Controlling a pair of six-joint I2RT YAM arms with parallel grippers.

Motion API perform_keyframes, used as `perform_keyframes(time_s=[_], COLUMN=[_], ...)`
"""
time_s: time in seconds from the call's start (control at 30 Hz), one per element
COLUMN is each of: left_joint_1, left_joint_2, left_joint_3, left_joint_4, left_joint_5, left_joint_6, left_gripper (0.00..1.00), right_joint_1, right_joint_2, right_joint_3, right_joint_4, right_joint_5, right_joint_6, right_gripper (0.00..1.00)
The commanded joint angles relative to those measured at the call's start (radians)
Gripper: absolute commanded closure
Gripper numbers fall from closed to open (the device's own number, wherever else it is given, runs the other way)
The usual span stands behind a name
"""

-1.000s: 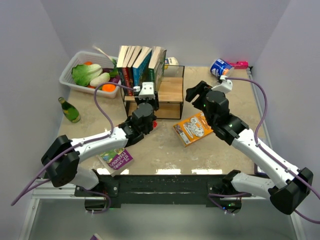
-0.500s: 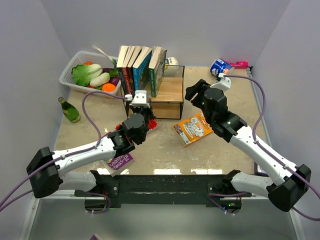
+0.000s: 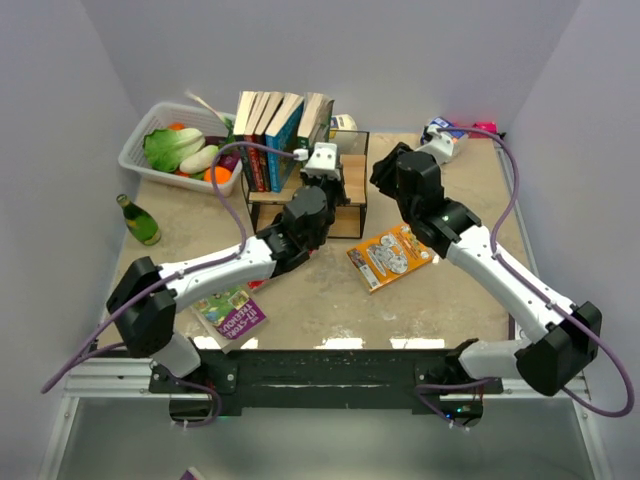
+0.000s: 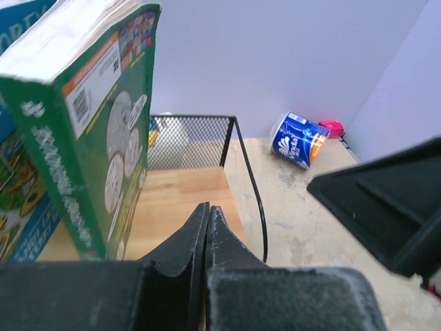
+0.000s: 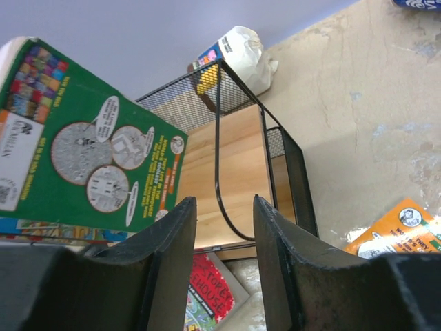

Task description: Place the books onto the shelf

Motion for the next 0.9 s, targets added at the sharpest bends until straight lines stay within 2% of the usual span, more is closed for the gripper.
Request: perform_keyframes(time_s=[0.0, 0.37, 0.7, 0.87], left_joint_1=[0.055, 0.083, 0.12, 0.141], left_joint_2=[0.086, 0.301, 0.401, 0.433], left_joint_3=[0.153, 0.345, 0.423, 0.442], left_joint_4=[0.009, -0.019, -0.07, -0.086], left_joint_5=[0.041, -0.029, -0.062, -0.065], left_joint_6=[-0.013, 0.074, 0.036, 0.013], left_gripper=[1.0, 1.0, 1.0, 1.0], right_joint_1=[-0.033, -0.062, -0.065, -0.068], right_joint_2=[0.034, 0.117, 0.166, 0.195], right_joint_3=[0.072, 0.097, 0.114, 0.123], right_joint_4=[-0.011, 0.052, 0.084, 0.083], right_joint_5=[-0.023, -0.07, -0.106, -0.129], right_joint_6=[-0.002, 0.037, 0.042, 0.045], right_gripper=[0.59, 0.6, 0.6, 0.64])
